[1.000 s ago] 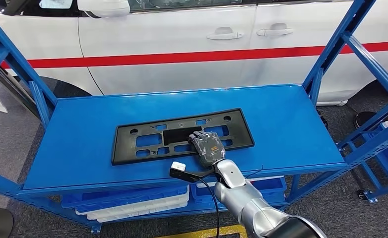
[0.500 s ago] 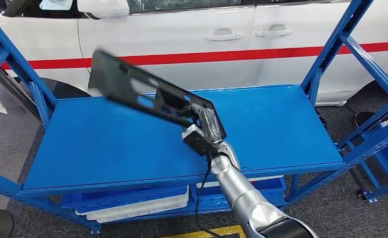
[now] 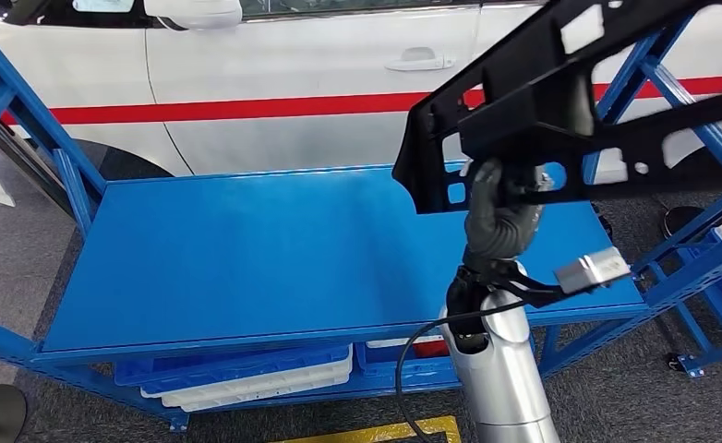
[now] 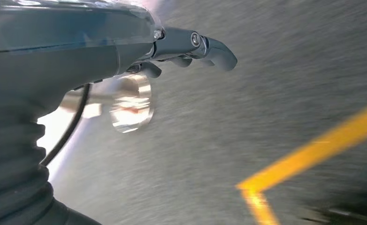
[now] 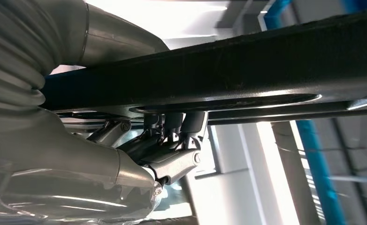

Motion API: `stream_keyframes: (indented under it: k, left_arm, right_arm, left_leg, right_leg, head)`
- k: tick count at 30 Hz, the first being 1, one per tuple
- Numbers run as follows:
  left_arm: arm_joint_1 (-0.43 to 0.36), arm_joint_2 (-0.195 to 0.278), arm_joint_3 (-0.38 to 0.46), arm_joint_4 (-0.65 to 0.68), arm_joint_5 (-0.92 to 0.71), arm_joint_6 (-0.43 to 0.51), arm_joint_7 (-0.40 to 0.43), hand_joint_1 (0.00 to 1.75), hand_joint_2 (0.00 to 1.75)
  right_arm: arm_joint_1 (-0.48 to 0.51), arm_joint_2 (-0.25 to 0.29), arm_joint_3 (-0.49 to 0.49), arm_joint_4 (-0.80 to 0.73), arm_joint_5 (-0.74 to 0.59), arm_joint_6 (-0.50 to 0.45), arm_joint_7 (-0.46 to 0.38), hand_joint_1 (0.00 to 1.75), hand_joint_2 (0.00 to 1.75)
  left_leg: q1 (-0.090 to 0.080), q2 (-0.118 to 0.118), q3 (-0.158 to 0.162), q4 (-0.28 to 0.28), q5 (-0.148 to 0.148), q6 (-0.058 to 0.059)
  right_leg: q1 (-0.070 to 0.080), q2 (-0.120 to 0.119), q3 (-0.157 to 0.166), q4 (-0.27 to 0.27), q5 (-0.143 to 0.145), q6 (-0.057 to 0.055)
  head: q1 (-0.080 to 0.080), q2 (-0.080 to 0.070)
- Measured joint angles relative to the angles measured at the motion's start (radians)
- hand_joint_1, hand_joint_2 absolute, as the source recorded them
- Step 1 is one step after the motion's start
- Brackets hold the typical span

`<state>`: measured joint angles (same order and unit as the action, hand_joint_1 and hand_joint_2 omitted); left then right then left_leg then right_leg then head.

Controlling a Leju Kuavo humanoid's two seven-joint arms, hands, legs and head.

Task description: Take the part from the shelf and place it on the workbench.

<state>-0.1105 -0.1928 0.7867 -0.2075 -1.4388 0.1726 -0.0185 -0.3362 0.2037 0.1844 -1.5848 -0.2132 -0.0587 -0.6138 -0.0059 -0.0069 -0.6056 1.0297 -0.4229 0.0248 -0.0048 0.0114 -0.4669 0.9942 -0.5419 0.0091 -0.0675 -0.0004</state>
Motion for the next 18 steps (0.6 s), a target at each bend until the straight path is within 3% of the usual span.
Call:
stream_keyframes:
  k: [3, 4, 7, 8, 18]
  left_arm:
    - [-0.002, 0.000, 0.016, 0.000, 0.025, -0.018, -0.171, 0.00, 1.75]
    - [-0.003, 0.000, 0.026, 0.000, 0.039, -0.032, -0.205, 0.00, 1.31]
    - [-0.005, 0.001, 0.057, 0.000, 0.085, -0.077, -0.240, 0.00, 1.31]
    - [-0.005, 0.000, 0.069, 0.000, 0.100, -0.093, -0.244, 0.00, 1.75]
    - [-0.005, -0.003, 0.128, 0.000, 0.132, -0.103, -0.228, 0.00, 1.75]
  right_arm:
    - [0.044, -0.014, -0.014, -0.086, -0.022, 0.022, -0.013, 1.75, 1.75]
    - [0.055, -0.017, -0.018, -0.109, -0.028, 0.030, -0.015, 1.75, 1.75]
    - [0.070, -0.023, -0.023, -0.152, -0.041, 0.052, -0.014, 1.75, 1.75]
    - [0.071, -0.025, -0.024, -0.160, -0.045, 0.060, -0.012, 1.75, 1.75]
    - [0.071, -0.027, -0.024, -0.173, -0.077, 0.121, -0.016, 1.75, 1.75]
  left_leg:
    - [0.000, 0.000, 0.000, 0.000, 0.000, 0.000]
    - [0.000, 0.000, 0.000, 0.000, 0.000, 0.000]
    - [0.000, 0.001, 0.000, 0.000, 0.000, 0.000]
    - [0.000, 0.001, 0.000, 0.000, 0.000, 0.000]
    - [0.000, 0.001, 0.000, 0.000, 0.000, 0.000]
  right_leg:
    - [0.000, 0.000, 0.000, 0.000, 0.000, 0.000]
    - [0.001, 0.000, 0.000, 0.000, 0.000, 0.000]
    - [0.001, 0.001, 0.000, 0.000, 0.000, 0.000]
    - [0.001, 0.001, 0.000, 0.000, 0.000, 0.000]
    - [0.001, 0.001, 0.000, 0.000, 0.000, 0.000]
  head:
    - [0.000, 0.000]
    - [0.000, 0.000]
    - [0.000, 0.000]
    - [0.000, 0.000]
    - [0.000, 0.000]
